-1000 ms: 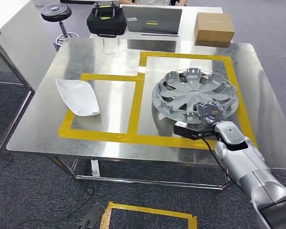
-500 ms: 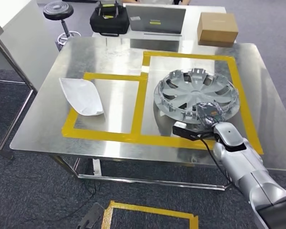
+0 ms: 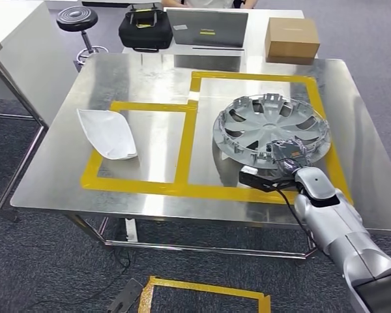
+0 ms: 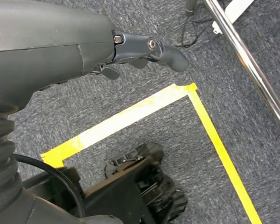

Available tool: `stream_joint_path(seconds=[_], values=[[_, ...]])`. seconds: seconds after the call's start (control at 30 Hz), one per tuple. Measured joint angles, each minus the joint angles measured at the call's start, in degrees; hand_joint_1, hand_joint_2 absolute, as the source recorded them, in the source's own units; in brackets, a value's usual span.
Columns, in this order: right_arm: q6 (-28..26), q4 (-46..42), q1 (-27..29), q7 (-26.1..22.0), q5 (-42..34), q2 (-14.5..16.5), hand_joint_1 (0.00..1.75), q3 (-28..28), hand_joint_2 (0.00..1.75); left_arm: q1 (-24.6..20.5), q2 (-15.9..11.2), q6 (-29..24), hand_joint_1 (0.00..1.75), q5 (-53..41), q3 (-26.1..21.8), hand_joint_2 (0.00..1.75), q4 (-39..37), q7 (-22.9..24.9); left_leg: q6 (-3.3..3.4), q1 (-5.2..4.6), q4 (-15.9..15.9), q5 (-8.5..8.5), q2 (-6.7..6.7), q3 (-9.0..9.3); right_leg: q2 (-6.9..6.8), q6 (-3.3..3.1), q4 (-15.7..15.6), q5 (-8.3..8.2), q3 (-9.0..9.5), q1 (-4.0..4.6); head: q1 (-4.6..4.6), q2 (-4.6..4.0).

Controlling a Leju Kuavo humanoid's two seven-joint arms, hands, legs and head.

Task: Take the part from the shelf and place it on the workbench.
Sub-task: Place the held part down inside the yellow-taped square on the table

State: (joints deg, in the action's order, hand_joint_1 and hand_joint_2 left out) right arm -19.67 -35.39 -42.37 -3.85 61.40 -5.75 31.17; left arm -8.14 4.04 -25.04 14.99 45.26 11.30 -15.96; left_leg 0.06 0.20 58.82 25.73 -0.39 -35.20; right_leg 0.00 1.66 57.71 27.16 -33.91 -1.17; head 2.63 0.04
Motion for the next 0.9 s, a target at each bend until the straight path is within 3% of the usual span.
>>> stream_joint_path(seconds=[0.07, 0.13, 0.17, 0.23, 0.27, 0.3, 0.33, 0.37, 0.43, 0.5, 0.63, 0.7, 0.77, 0.8, 0.83, 0.9], values=[[0.0, 0.0, 0.02, 0.03, 0.0, 0.0, 1.75, -0.01, 1.75, 0.03, -0.04, -0.01, 0.0, 0.0, -0.05, 1.75, 0.0, 0.0, 0.55, -0.11, -0.43, 0.08, 0.01, 0.12, 0.02, 0.69, -0.25, -0.13, -0.1, 0.03, -0.02, 0.0], [0.0, 0.0, -0.02, 0.07, 0.0, -0.01, 1.75, -0.05, 1.75, -0.01, -0.04, -0.01, 0.0, 0.0, -0.15, 1.75, 0.0, 0.0, 1.39, 0.03, -0.99, -0.29, 0.06, 0.36, 0.0, 1.18, 1.05, 0.99, -0.91, -0.05, -0.11, 0.0], [0.03, 0.01, -0.05, 0.07, 0.0, -0.01, 1.75, -0.07, 1.75, -0.08, -0.01, -0.01, 0.0, 0.0, -0.19, 1.75, 0.0, 0.0, 1.74, 0.14, -1.25, -0.47, 0.09, 0.48, -0.01, 1.3, 3.4, 2.38, -2.05, -0.06, -0.17, 0.0], [0.11, 0.08, 0.02, 0.08, 0.0, -0.02, 1.75, -0.09, 1.75, -0.14, 0.09, 0.01, 0.0, 0.02, -0.27, 1.75, 0.0, 0.0, 2.09, 0.14, -1.31, -0.56, 0.1, 0.45, 0.01, 1.43, 11.01, 5.89, -5.64, -0.07, -0.23, 0.0], [0.15, 0.16, 0.14, 0.09, 0.01, -0.02, 1.75, -0.1, 1.75, -0.09, 0.11, 0.07, 0.0, 0.04, -0.3, 1.75, 0.0, 0.0, 2.15, 0.11, -1.29, -0.54, 0.08, 0.45, 0.01, 1.52, 14.53, 7.02, -7.38, -0.07, -0.22, 0.0], [0.16, 0.24, 0.25, 0.1, 0.04, -0.02, 1.75, -0.11, 1.75, -0.03, 0.12, 0.17, 0.0, 0.06, -0.33, 1.75, 0.0, -0.01, 2.18, 0.09, -1.27, -0.52, 0.06, 0.46, 0.01, 1.59, 16.34, 7.17, -8.4, -0.07, -0.21, 0.0], [0.14, 0.31, 0.31, 0.05, 0.08, -0.02, 1.75, -0.12, 1.75, 0.01, 0.12, 0.28, 0.0, 0.08, -0.36, 1.75, 0.0, -0.03, 2.18, 0.09, -1.22, -0.49, 0.03, 0.48, -0.01, 1.62, 15.89, 6.2, -8.39, -0.08, -0.22, 0.0], [0.09, 0.34, 0.33, -0.08, 0.11, -0.02, 1.75, -0.17, 1.75, 0.0, 0.14, 0.37, 0.0, 0.05, -0.37, 1.75, 0.0, -0.1, 2.12, 0.1, -1.13, -0.42, 0.0, 0.51, -0.05, 1.59, 13.14, 4.29, -7.24, -0.09, -0.21, 0.0], [-0.08, 0.34, 0.26, -0.58, 0.08, -0.02, 1.75, -0.34, 1.75, -0.12, 0.18, 0.39, 0.0, -0.16, -0.4, 1.75, 0.0, -0.34, 1.73, -0.02, -0.65, -0.11, -0.05, 0.4, -0.15, 1.43, 5.02, 0.67, -3.31, -0.05, -0.23, 0.0], [-0.53, 0.32, 0.27, -1.28, -0.08, -0.01, 1.75, -0.52, 1.75, -0.21, 0.16, 0.31, 0.0, -0.57, -0.44, 1.75, 0.0, -0.52, 1.18, -0.26, -0.18, 0.13, -0.07, 0.09, -0.12, 1.09, 0.81, -0.29, -1.06, 0.04, -0.11, 0.0], [-2.36, -0.42, 0.84, -2.62, -0.6, 0.02, 1.75, -1.18, 1.75, -0.2, 0.08, -0.14, 0.0, -1.34, -0.78, 1.75, 0.0, -0.63, 0.1, -0.21, 0.85, 0.94, -0.02, -0.44, -0.01, -0.15, 0.54, -0.27, -0.94, -0.09, 0.04, 0.0], [-3.11, -1.03, 1.04, -2.92, -0.72, 0.02, 1.75, -1.54, 1.75, -0.17, 0.03, -0.28, 0.0, -1.56, -0.91, 1.75, 0.0, -0.69, -0.53, -0.06, 5.76, 3.9, 0.04, -2.5, -0.06, -0.68, 0.46, -0.33, -0.85, -0.27, 0.16, 0.0], [-3.42, -1.34, 1.48, -3.03, -0.72, 0.02, 1.75, -1.7, 1.75, -0.06, -0.01, -0.25, 0.0, -1.6, -1.02, 1.75, 0.0, -0.73, -0.89, 0.07, 13.41, 7.32, 0.05, -5.85, -0.06, -0.88, 0.47, -0.29, -0.84, -0.24, 0.21, 0.0], [-3.45, -1.46, 1.8, -3.05, -0.7, 0.02, 1.75, -1.74, 1.75, 0.02, -0.02, -0.12, 0.0, -1.48, -1.1, 1.75, 0.0, -0.83, -0.95, 0.09, 15.84, 7.95, 0.05, -6.98, -0.04, -0.9, 0.48, -0.27, -0.82, -0.22, 0.22, 0.0], [-3.45, -1.6, 2.13, -3.05, -0.68, 0.02, 1.75, -1.78, 1.75, 0.1, -0.02, 0.08, 0.0, -1.33, -1.21, 1.75, 0.0, -1.03, -0.91, 0.1, 16.24, 7.48, 0.05, -7.22, -0.01, -0.9, 0.49, -0.25, -0.79, -0.19, 0.21, 0.0], [-3.45, -1.97, 2.54, -3.1, -0.68, 0.02, 0.87, -1.86, 0.87, 0.17, -0.12, 0.56, 0.0, -0.91, -1.52, 1.75, 0.01, -1.7, -0.54, 0.1, 10.52, 3.67, 0.05, -4.67, 0.07, -0.82, 0.5, -0.19, -0.64, -0.17, 0.22, 0.0]])
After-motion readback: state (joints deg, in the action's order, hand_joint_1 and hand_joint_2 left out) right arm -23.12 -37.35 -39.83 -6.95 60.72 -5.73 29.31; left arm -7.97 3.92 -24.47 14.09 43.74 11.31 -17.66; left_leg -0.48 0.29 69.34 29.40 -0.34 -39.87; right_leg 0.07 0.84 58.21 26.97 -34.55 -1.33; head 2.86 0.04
